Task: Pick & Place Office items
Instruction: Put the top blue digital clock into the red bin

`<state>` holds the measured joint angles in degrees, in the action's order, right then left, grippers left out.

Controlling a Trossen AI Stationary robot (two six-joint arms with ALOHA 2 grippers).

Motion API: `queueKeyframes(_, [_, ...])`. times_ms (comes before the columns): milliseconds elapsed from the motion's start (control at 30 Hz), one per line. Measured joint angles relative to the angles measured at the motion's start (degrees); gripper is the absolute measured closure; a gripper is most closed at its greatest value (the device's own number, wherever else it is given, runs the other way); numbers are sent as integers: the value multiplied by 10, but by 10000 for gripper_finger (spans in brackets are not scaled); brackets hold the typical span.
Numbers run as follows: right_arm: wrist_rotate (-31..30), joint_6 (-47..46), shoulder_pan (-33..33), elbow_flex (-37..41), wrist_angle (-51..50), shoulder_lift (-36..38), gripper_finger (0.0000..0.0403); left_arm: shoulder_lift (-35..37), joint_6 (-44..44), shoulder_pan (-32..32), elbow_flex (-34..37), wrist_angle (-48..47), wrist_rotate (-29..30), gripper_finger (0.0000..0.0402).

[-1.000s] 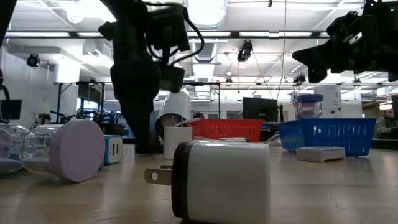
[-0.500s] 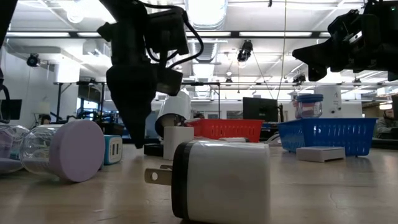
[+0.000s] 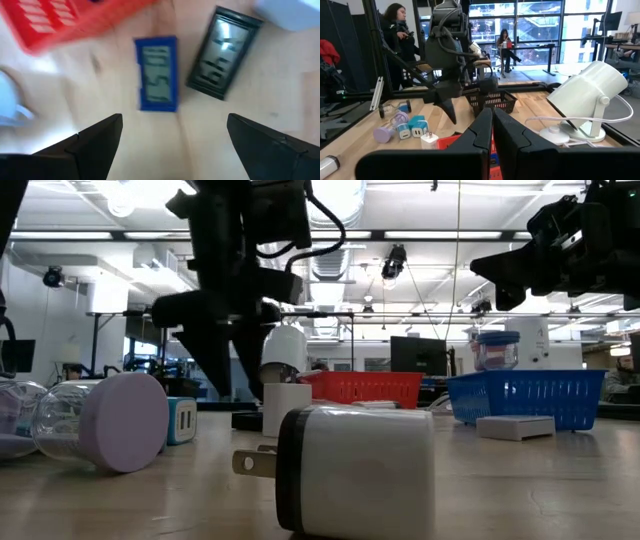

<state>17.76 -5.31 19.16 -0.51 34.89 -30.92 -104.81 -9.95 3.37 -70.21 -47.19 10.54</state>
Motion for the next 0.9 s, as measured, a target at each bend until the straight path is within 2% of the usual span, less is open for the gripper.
queueKeyframes(100, [0, 4, 0, 0, 0, 0, 390, -4, -33, -7, 1, 6, 0, 38])
queueKeyframes(200, [0, 4, 0, 0, 0, 0, 390, -12, -44, -20, 1, 7, -27, 42])
queueKeyframes(500, [0, -7, 0, 0, -1, 0, 390, -24, -104, -44, 1, 37, -31, 51])
queueKeyframes(900, [0, -7, 0, 0, -3, -1, 390, -32, -132, -48, 3, 48, -37, 52])
